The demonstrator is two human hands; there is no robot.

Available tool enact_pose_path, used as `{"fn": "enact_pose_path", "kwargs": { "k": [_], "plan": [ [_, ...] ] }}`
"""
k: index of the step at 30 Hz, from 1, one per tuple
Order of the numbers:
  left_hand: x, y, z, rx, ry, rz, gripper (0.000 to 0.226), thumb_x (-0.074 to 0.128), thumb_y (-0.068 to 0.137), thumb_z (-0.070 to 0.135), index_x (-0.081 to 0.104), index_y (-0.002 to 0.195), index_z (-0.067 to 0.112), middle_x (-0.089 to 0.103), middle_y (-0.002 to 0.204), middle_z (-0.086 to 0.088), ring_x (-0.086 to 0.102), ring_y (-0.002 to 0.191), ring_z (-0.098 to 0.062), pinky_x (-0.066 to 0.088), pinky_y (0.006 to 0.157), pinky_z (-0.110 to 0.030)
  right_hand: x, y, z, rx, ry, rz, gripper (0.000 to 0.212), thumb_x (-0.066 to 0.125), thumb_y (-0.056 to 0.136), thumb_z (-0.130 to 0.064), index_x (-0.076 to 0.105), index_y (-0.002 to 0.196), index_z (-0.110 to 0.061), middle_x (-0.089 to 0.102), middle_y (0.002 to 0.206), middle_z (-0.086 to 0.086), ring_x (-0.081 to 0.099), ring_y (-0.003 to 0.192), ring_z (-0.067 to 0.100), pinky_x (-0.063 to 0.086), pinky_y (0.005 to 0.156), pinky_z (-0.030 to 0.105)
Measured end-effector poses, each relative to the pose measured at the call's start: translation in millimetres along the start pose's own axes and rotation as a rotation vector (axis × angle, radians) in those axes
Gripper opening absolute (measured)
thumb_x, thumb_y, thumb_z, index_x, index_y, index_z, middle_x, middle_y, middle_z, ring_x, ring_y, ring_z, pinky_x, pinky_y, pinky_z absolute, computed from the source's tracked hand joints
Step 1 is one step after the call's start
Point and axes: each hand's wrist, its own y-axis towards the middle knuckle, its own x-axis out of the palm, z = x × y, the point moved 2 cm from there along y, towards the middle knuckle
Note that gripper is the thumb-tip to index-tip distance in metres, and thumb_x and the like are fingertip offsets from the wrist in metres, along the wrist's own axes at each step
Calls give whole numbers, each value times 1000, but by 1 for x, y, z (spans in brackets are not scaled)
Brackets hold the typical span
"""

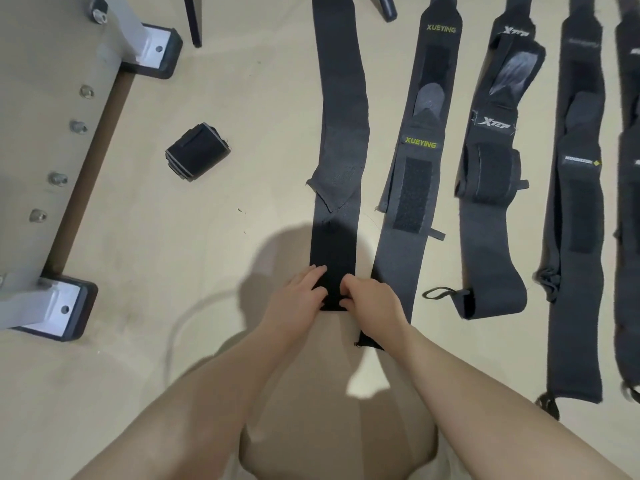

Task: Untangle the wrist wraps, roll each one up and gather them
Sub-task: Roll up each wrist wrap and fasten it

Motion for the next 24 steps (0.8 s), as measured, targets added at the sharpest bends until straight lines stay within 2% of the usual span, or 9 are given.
{"fn": "enact_pose_path", "kwargs": {
  "k": [2, 5, 7, 9, 13, 16, 19, 22, 24],
  "plan": [
    [2, -4, 0, -25, -14, 85, 9, 72, 78, 6, 66, 80, 0, 54, 131, -20, 53, 120, -37, 49, 89, -42, 1, 1, -3, 12, 5, 27, 17, 50, 95, -24, 50, 109, -14, 55, 110, 2, 54, 96, 22, 42, 74, 32],
    [9, -6, 4, -88, -33, 48, 29, 59, 89, 21, 59, 111, 2, 37, 146, -9, 32, 138, -24, 33, 106, -32, 4, 4, -2, 16, -12, 33, 15, 54, 93, -22, 53, 106, -14, 48, 111, 0, 55, 90, 19, 48, 67, 32],
    [7, -6, 5, -44, -8, 77, 39, 56, 86, 16, 51, 123, 6, 43, 141, -10, 38, 135, -26, 39, 103, -32, 5, 6, -1, -114, -131, 76, 11, 68, 84, -19, 62, 90, -13, 55, 95, 0, 58, 74, 17, 47, 55, 27],
    [7, -5, 5, 38, 2, 111, 32, 47, 79, 15, 56, 108, 10, 61, 118, -13, 59, 114, -30, 54, 82, -33, 6, 6, 0, -281, -272, 101, 24, 86, 59, -15, 63, 65, -15, 55, 71, -1, 55, 55, 16, 39, 44, 23],
    [9, -5, 0, 32, 45, 154, 30, 39, 79, 26, 66, 77, 12, 67, 107, -9, 66, 102, -25, 57, 67, -26, 4, 5, 5, -463, -389, 92, 24, 83, 61, -32, 64, 63, -17, 58, 69, -1, 55, 57, 18, 38, 48, 24],
    [10, -6, 0, -39, -46, 208, 33, 42, 80, 31, 70, 71, 16, 68, 103, -3, 66, 96, -17, 52, 67, -19, 3, 5, 6, -368, -238, 48, 13, 75, 75, -24, 68, 80, -15, 59, 84, 1, 60, 66, 20, 43, 52, 26],
    [8, -3, 1, -121, -152, 246, 36, 42, 81, 33, 73, 74, 17, 67, 96, 1, 65, 87, -14, 44, 73, -14, -3, 14, 6, -141, -18, -47, 22, 48, 96, -27, 63, 109, -18, 54, 107, 0, 59, 90, 21, 48, 73, 32],
    [10, -4, 5, -138, -165, 294, 24, 47, 80, 27, 67, 85, 16, 63, 92, -1, 53, 87, -11, 38, 75, -19, -3, 23, 9, 55, 176, -104, 16, 59, 89, -26, 59, 105, -22, 60, 103, -1, 59, 92, 19, 50, 79, 35],
    [11, -3, 7, -141, -168, 343, 12, 58, 77, 18, 57, 89, 18, 59, 92, 0, 48, 85, -10, 40, 63, -17, -3, 26, 11, 195, 341, -143, 17, 67, 83, -23, 53, 92, -23, 62, 94, 0, 60, 86, 19, 52, 77, 38]
  ]
}}
